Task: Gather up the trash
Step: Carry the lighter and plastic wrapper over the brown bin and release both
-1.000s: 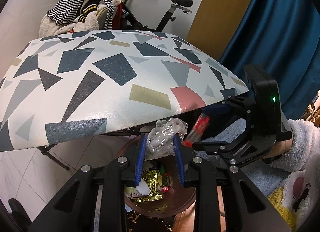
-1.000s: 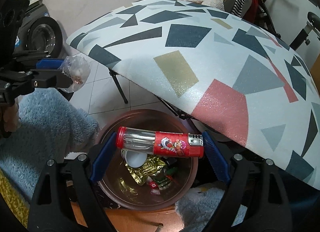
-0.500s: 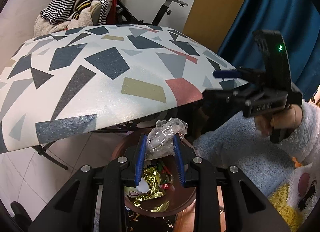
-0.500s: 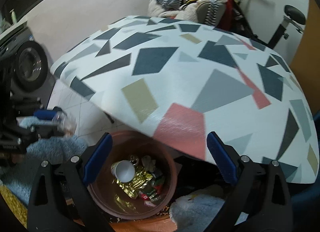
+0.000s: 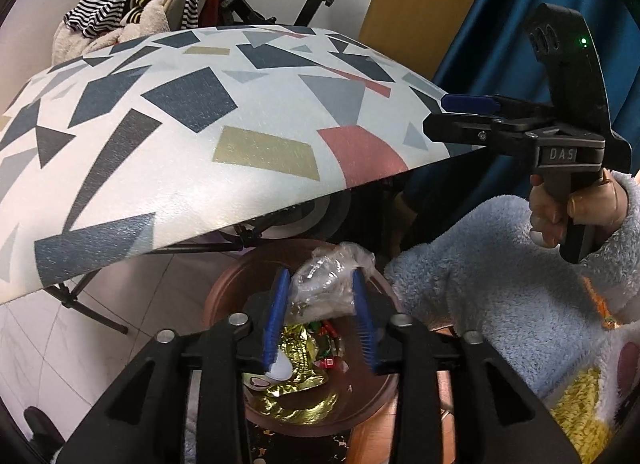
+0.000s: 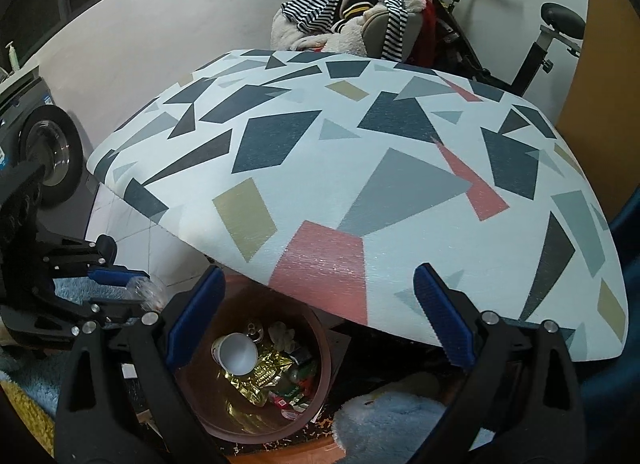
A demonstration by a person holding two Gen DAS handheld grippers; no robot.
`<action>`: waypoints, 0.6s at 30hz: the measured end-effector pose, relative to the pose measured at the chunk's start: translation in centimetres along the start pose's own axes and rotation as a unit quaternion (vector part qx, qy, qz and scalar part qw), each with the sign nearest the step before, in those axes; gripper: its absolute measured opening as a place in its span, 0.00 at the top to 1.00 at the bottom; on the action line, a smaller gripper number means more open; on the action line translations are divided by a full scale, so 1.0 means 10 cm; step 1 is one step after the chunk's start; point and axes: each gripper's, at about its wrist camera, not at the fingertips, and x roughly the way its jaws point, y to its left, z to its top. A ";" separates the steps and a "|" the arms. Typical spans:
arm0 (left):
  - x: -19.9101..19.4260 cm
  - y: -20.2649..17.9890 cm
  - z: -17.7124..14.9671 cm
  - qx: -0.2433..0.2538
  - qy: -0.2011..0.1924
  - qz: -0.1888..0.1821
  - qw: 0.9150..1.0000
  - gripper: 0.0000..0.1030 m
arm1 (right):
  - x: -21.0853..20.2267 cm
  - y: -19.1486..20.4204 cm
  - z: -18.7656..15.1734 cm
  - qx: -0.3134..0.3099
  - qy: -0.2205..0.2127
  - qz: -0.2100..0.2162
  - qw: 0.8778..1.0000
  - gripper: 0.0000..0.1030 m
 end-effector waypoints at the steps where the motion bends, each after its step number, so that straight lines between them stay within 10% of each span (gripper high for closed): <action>1: 0.00 0.00 0.00 -0.002 -0.003 0.003 1.000 0.42 | 0.00 0.00 0.00 0.000 0.000 -0.001 1.000 0.09; 7: -0.16 0.10 0.11 -0.031 -0.040 0.028 0.998 0.08 | -0.03 -0.02 -0.01 0.006 -0.003 -0.006 1.000 0.09; 18: -0.55 0.17 0.47 -0.024 -0.094 0.088 0.991 0.06 | -0.16 -0.11 0.10 0.020 -0.019 -0.019 0.999 0.06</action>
